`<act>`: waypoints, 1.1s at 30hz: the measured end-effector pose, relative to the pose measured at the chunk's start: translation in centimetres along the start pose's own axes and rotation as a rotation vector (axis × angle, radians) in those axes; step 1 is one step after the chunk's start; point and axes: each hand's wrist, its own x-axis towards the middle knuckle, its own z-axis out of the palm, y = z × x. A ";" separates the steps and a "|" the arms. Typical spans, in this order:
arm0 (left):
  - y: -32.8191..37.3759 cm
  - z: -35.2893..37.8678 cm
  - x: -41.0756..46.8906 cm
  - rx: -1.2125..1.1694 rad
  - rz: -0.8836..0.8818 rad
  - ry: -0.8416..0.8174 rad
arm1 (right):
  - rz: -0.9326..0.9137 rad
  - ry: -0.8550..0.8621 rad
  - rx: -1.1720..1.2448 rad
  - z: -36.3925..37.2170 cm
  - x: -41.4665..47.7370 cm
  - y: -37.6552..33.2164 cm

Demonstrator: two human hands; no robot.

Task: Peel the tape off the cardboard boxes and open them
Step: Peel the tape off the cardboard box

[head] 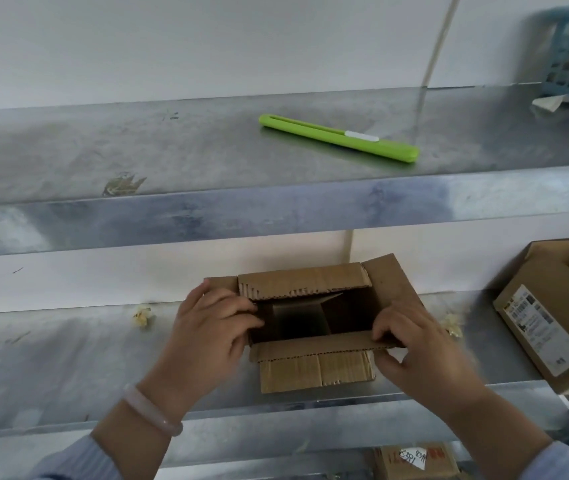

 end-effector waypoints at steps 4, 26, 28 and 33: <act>0.4 0.1 0.5 0.077 -0.125 -0.061 | 0.048 0.086 -0.013 0.2 0.2 0.3; -2.0 1.5 0.5 -0.655 -0.651 0.216 | 0.889 0.245 0.930 1.0 2.9 -0.1; -1.5 1.7 0.3 -0.801 -0.730 0.164 | 0.914 0.246 0.903 0.8 3.0 -0.3; -0.5 3.1 -0.4 -0.988 -0.758 0.032 | 0.994 0.156 0.787 1.4 2.9 0.8</act>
